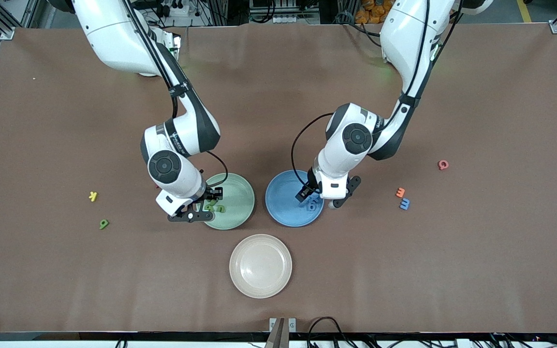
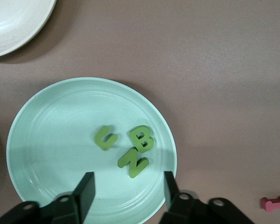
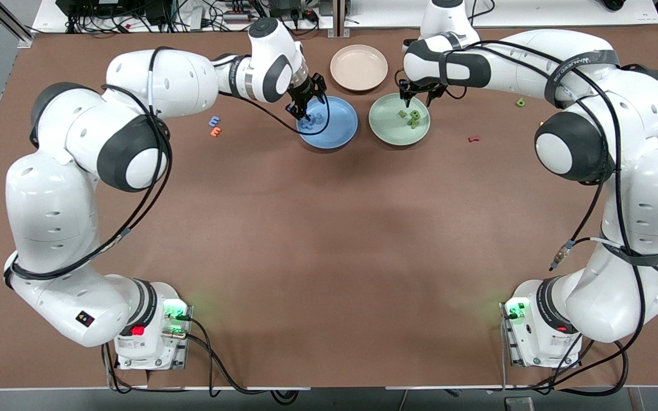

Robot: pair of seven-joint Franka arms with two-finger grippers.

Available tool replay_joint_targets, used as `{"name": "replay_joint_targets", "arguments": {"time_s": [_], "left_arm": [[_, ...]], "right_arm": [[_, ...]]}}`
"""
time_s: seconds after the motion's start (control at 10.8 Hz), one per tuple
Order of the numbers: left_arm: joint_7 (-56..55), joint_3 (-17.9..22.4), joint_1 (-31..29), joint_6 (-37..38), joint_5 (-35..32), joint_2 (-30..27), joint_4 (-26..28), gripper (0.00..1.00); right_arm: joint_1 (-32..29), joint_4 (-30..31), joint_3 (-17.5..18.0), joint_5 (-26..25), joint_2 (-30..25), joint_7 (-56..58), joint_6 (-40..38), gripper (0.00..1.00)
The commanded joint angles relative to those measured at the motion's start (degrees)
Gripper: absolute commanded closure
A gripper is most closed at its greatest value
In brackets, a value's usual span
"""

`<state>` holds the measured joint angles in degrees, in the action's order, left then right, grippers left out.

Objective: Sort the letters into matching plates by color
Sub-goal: 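Release u onto the green plate and c onto the blue plate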

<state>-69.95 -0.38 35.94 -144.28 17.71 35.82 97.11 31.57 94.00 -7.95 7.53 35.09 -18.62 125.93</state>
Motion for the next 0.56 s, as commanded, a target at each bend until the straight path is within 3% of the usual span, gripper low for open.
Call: {"name": "replay_joint_targets", "arguments": {"time_s": [0.0, 0.46], "left_arm": [[1.91, 0.82, -0.08, -0.30, -1.45, 0.30, -0.78, 0.00], [5.77, 0.47, -3.49, 0.31, -9.09, -1.01, 2.28, 0.00]], "right_arm": [[-0.72, -1.63, 0.05, -1.29, 0.42, -0.81, -1.65, 0.00], [-2.13, -1.71, -3.99, -1.21, -0.28, 2.88, -2.71, 0.00]]}}
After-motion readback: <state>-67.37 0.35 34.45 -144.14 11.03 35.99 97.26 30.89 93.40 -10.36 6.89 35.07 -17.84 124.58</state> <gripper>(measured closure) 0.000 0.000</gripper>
